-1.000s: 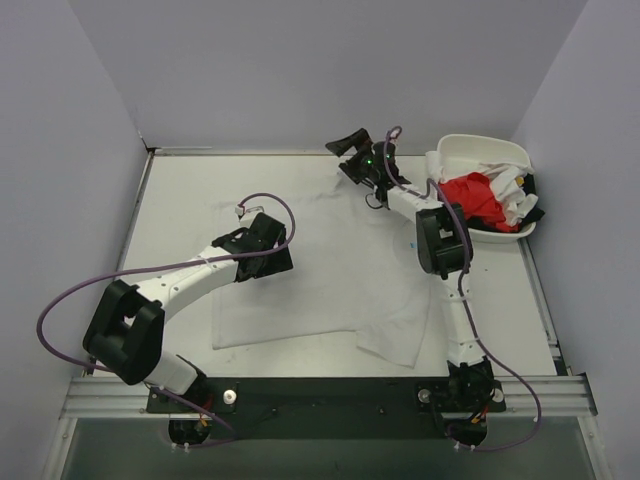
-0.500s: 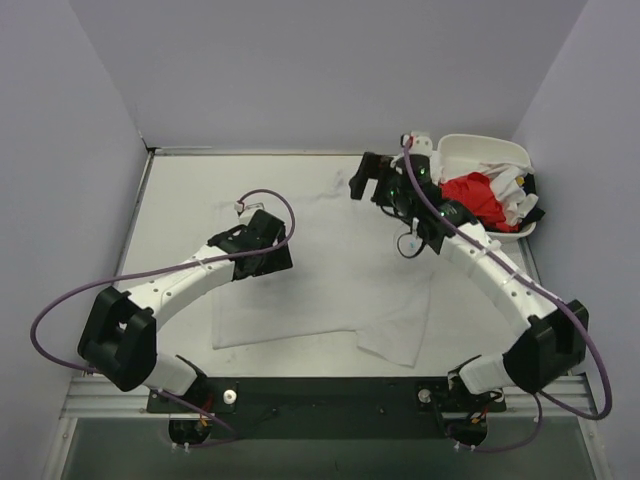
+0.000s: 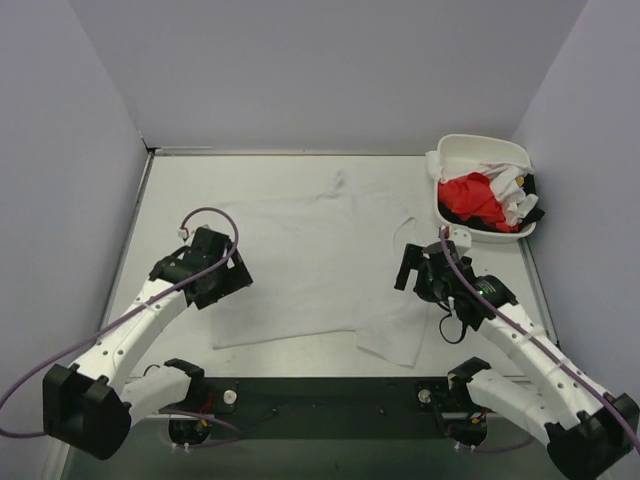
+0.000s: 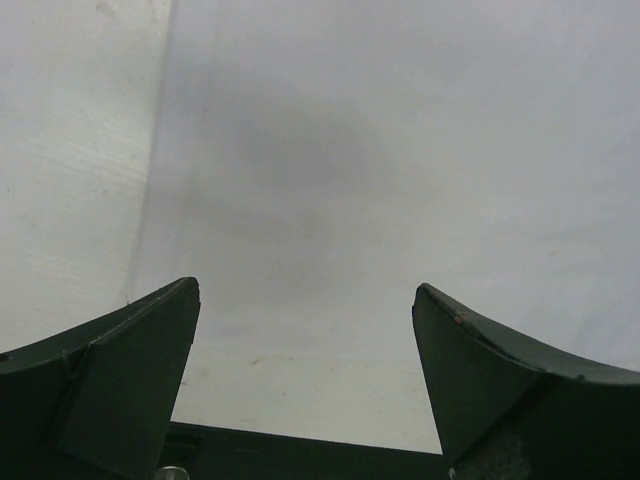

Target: Fold and stack the t-shirts

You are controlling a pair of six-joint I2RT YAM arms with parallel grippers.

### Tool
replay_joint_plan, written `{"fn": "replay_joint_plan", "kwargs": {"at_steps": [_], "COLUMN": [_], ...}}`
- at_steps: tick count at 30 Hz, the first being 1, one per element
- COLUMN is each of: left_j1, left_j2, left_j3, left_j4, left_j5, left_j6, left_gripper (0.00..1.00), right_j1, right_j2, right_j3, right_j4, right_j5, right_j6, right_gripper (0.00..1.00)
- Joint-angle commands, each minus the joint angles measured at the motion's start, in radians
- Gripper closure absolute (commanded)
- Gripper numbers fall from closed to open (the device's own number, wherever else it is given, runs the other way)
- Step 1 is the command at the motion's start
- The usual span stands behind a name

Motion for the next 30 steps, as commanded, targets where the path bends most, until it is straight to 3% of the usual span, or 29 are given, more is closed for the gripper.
{"fn": "replay_joint_plan", "kwargs": {"at_steps": [1,7,18,23,30], "left_j1": [0.071,0.134,0.148,0.148,0.146], "left_j2": [-0.120,-0.211,-0.274,-0.237,-0.208], "left_j3": [-0.082,-0.206,-0.251,-0.199,-0.191], "left_j4": [-0.072,-0.090,-0.196,-0.316,-0.324], "left_j5": [0.118,0.244,0.163,0.070,0.031], "left_j6": [-0.065,-0.154,-0.215,-0.224,-0.239], "left_gripper": [0.03,0.06,0.09,0.16,0.18], "right_j1": [0.015,0.026,0.049,0.074,0.132], "right_j2": [-0.103,-0.123,-0.110,-0.099,-0.100], "right_j3": [-0.007,0.011,-0.001,0.002,-0.012], "right_j4": [-0.088,-0.108,-0.094,-0.068,-0.014], "right_j5": [0.003,0.005,-0.026,-0.035,-0.034], "right_j6": [0.050,0.031,0.004,0.017,0.040], "right_gripper": [0.02,0.02,0.03,0.03,0.03]}}
